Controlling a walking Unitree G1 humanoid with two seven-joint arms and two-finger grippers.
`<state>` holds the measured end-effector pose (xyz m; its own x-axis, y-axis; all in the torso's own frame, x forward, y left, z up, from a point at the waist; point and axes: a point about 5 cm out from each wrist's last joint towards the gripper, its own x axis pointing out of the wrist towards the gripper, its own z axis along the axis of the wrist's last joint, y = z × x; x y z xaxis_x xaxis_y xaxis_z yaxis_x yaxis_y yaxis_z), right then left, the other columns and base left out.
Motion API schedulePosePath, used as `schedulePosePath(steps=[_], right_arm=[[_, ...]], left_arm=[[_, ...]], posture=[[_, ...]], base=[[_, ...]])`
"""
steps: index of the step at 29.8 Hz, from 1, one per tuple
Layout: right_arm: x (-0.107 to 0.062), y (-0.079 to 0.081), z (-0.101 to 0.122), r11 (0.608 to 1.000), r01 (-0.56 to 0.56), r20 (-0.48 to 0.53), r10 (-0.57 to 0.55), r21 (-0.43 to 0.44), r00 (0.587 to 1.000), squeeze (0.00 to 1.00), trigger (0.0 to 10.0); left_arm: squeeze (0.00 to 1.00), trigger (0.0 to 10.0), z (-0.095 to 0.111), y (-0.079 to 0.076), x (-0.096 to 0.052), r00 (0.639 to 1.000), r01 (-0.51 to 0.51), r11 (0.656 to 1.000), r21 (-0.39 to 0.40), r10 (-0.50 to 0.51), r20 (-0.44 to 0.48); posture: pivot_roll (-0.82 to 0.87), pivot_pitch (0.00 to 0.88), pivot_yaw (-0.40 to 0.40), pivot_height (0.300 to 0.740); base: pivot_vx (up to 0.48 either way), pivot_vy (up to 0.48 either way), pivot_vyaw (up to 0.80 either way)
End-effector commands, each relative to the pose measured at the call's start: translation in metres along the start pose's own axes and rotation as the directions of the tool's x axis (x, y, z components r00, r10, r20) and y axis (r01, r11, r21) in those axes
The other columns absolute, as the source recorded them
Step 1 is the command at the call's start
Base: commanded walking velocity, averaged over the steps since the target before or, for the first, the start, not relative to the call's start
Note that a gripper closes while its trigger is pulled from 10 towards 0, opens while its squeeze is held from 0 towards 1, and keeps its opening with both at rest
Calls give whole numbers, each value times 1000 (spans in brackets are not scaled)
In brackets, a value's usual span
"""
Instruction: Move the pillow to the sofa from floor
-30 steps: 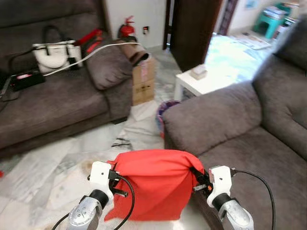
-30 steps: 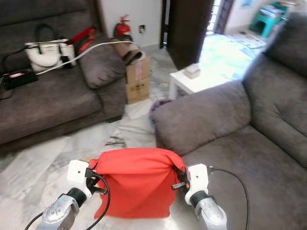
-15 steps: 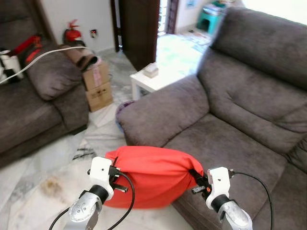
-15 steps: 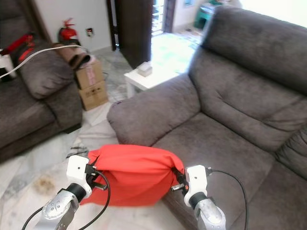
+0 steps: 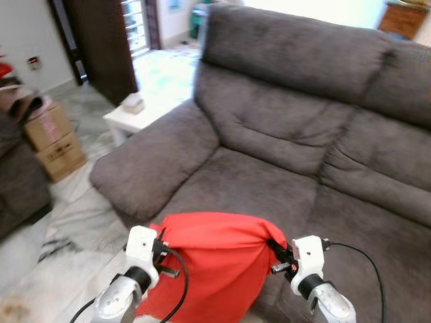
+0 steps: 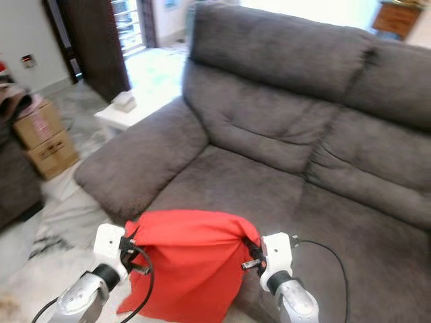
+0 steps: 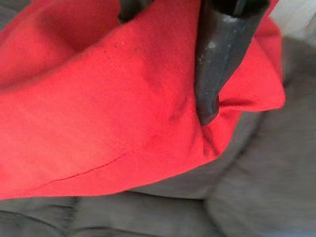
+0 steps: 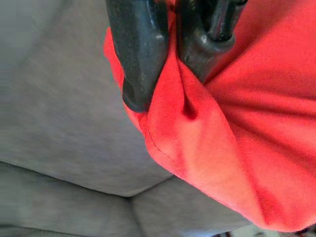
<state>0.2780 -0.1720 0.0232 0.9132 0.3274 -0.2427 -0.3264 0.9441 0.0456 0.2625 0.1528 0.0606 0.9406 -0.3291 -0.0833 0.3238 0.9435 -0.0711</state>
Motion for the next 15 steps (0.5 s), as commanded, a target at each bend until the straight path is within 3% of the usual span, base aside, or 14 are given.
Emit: schedulePosePath(steps=[1, 15], right_arm=[[-1, -12, 9, 998, 65, 39, -65, -6, 997, 0, 10000], [-3, -17, 5, 995, 98, 11, -98, -9, 995, 0, 10000]], left_arm=[[0, 10000, 12, -4, 2, 998, 34, 999, 0, -34, 61], [0, 10000, 11, -8, 1, 997, 63, 998, 14, -64, 50]], posture=[[63, 108, 14, 740], [61, 111, 12, 740]], base=[[0, 0, -800], [0, 0, -800]])
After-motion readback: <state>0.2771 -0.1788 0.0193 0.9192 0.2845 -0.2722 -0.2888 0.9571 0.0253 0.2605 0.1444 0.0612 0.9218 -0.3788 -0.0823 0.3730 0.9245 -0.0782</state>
